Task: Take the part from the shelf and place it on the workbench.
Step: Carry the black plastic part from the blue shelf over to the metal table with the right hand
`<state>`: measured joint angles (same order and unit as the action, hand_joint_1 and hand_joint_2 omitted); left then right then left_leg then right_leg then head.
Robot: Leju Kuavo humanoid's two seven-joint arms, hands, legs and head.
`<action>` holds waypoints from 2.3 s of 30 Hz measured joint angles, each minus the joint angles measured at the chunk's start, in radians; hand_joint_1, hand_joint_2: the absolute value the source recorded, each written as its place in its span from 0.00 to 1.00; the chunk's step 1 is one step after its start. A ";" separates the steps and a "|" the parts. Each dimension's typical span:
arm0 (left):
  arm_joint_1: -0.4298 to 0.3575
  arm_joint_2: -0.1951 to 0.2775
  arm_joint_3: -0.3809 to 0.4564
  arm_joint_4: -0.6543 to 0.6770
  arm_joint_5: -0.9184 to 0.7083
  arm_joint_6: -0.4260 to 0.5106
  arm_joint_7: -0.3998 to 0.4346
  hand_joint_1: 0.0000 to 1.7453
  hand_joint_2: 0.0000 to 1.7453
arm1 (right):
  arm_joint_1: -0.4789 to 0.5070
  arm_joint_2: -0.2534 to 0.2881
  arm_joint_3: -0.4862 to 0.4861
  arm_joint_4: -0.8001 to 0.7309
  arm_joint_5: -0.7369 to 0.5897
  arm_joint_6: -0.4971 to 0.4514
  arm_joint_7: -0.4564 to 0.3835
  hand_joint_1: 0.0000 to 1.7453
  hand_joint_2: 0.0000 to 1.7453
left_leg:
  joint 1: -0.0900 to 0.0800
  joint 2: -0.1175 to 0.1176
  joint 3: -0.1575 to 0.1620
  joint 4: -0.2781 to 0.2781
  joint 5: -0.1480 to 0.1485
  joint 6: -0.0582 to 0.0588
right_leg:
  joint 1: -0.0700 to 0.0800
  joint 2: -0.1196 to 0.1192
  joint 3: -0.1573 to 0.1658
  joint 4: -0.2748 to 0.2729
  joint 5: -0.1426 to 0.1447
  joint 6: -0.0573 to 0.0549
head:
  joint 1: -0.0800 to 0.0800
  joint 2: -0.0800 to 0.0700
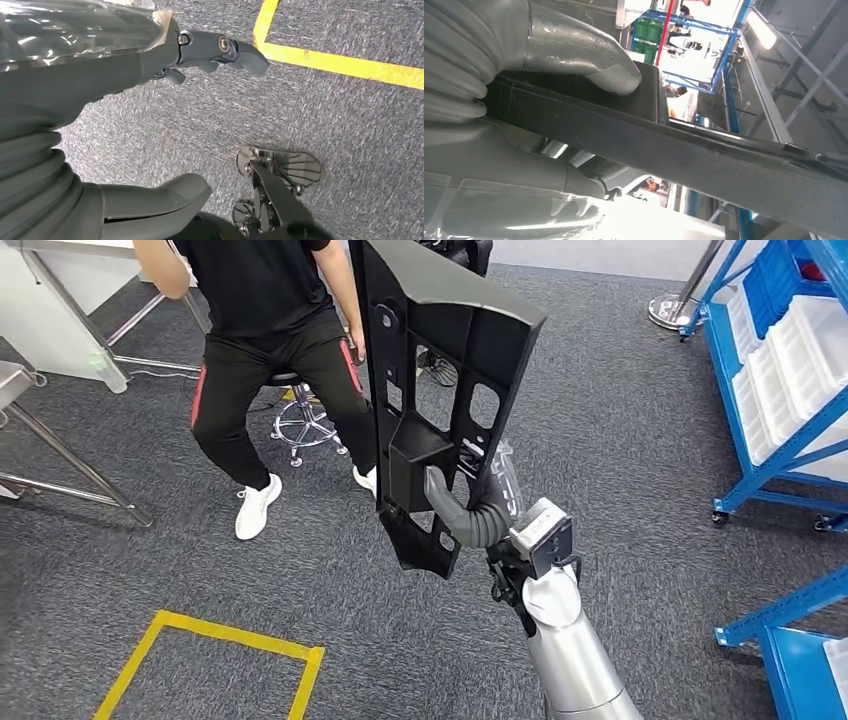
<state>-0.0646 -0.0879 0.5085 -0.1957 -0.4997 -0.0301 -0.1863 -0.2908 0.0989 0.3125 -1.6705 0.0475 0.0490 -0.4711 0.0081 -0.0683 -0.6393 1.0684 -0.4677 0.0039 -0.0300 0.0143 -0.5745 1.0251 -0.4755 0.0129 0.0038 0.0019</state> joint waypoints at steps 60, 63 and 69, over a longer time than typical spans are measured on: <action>0.004 -0.004 0.011 0.000 -0.046 0.087 -0.033 0.00 1.00 | -0.003 0.007 -0.010 0.007 0.024 0.006 0.011 1.00 1.00 | 0.002 -0.025 0.014 -0.031 0.017 0.005 | 0.003 0.002 -0.005 0.010 -0.004 0.006 | 0.004 0.000; 0.003 -0.005 0.012 0.000 -0.047 0.087 -0.036 0.00 1.00 | -0.003 0.008 -0.009 0.008 0.024 0.006 0.010 1.00 1.00 | 0.001 0.049 -0.057 0.112 -0.055 -0.006 | 0.007 -0.024 0.002 0.008 -0.009 -0.010 | -0.005 0.000; 0.004 -0.005 0.016 0.000 -0.046 0.092 -0.038 0.00 1.00 | 0.001 0.007 -0.009 0.012 0.024 0.007 0.010 1.00 1.00 | -0.004 0.093 -0.057 0.080 0.005 0.014 | 0.025 -0.081 0.016 0.007 -0.023 -0.024 | -0.005 0.000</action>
<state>-0.0608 -0.0931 0.5242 -0.1961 -0.5457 0.0617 -0.2238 -0.2899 0.1061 0.3036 -1.6587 0.0717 0.0561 -0.4608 0.0037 0.0249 -0.6959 1.1482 -0.4625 0.0181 -0.0052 -0.0667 -0.5590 1.0325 -0.4988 -0.0115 -0.0012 0.0019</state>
